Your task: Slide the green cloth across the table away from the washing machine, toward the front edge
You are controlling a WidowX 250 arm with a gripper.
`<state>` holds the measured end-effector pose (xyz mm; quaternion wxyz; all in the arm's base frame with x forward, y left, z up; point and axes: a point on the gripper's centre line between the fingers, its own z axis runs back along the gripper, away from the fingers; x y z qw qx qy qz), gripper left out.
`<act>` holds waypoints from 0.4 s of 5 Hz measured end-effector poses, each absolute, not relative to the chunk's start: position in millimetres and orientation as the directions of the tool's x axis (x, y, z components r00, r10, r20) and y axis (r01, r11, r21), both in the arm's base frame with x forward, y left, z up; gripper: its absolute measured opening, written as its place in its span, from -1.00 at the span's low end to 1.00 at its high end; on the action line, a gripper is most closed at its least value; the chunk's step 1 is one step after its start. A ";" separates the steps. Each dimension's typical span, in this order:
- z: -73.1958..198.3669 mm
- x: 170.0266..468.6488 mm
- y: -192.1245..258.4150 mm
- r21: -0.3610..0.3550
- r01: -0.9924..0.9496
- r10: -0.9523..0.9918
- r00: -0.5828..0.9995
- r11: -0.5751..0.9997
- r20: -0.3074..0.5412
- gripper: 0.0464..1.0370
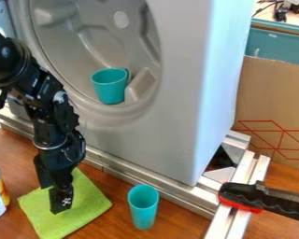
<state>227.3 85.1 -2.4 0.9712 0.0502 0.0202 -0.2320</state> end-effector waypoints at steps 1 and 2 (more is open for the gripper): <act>-14.3 234.9 85.1 0.072 0.455 -0.452 0.890 0.888 -0.056 0.93; -19.2 238.3 84.4 0.039 0.446 -0.446 0.895 0.894 -0.006 0.93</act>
